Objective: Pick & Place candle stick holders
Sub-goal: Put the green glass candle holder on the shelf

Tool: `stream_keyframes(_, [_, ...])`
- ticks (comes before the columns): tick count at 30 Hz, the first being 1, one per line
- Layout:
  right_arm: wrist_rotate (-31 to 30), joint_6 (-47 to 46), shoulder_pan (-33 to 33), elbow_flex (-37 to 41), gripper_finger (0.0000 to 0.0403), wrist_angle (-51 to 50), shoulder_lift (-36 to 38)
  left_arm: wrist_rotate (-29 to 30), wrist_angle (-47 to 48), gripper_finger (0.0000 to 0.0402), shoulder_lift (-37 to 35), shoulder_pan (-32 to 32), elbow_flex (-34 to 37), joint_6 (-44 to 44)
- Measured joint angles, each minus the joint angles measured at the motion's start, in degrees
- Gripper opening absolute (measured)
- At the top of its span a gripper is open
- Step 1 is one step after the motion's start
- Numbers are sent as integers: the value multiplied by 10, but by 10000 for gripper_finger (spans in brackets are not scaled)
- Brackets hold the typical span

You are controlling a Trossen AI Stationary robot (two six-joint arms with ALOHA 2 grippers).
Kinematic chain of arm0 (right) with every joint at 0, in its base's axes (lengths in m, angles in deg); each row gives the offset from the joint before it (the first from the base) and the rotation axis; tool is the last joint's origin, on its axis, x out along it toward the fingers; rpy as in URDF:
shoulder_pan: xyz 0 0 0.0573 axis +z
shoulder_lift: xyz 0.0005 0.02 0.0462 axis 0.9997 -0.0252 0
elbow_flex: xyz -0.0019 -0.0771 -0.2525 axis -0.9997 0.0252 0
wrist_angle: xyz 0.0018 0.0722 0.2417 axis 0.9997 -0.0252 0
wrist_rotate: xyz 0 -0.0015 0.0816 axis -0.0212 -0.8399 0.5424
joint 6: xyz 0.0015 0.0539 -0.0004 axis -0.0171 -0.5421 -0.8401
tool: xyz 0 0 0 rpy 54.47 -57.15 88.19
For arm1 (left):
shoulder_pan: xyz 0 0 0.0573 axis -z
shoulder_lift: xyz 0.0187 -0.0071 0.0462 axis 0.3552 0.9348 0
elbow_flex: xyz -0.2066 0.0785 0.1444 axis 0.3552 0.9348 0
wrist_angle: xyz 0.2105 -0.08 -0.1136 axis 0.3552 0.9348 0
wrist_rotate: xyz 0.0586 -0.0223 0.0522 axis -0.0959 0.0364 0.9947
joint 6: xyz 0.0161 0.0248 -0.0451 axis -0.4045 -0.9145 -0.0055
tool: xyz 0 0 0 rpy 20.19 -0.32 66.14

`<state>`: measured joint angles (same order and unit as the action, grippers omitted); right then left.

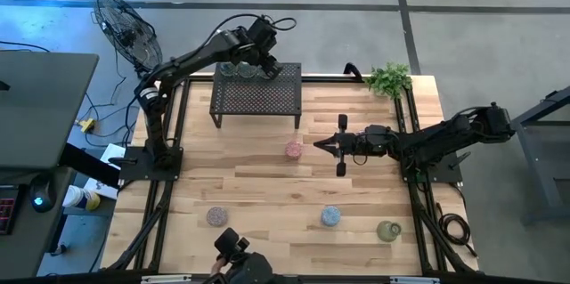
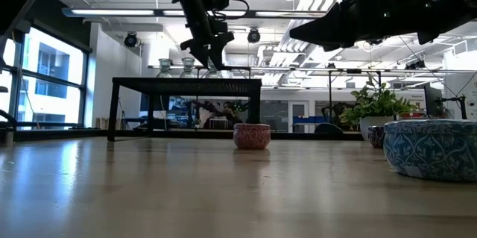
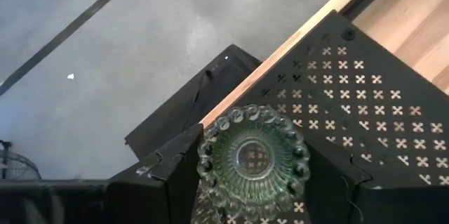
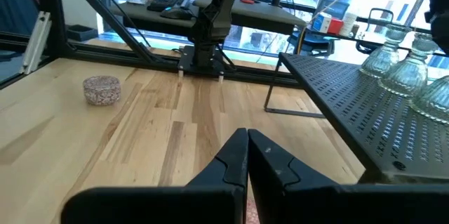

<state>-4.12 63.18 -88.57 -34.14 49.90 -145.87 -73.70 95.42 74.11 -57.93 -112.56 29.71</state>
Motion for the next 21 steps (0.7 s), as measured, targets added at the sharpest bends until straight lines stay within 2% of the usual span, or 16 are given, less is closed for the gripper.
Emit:
stream_keyframes(12, [3,0,0,0,1,0,0,13,-4,219,-1,0,-4,-5])
stream_keyframes(21, [3,-1,0,0,1,0,0,11,19,218,-2,0,-85,-44])
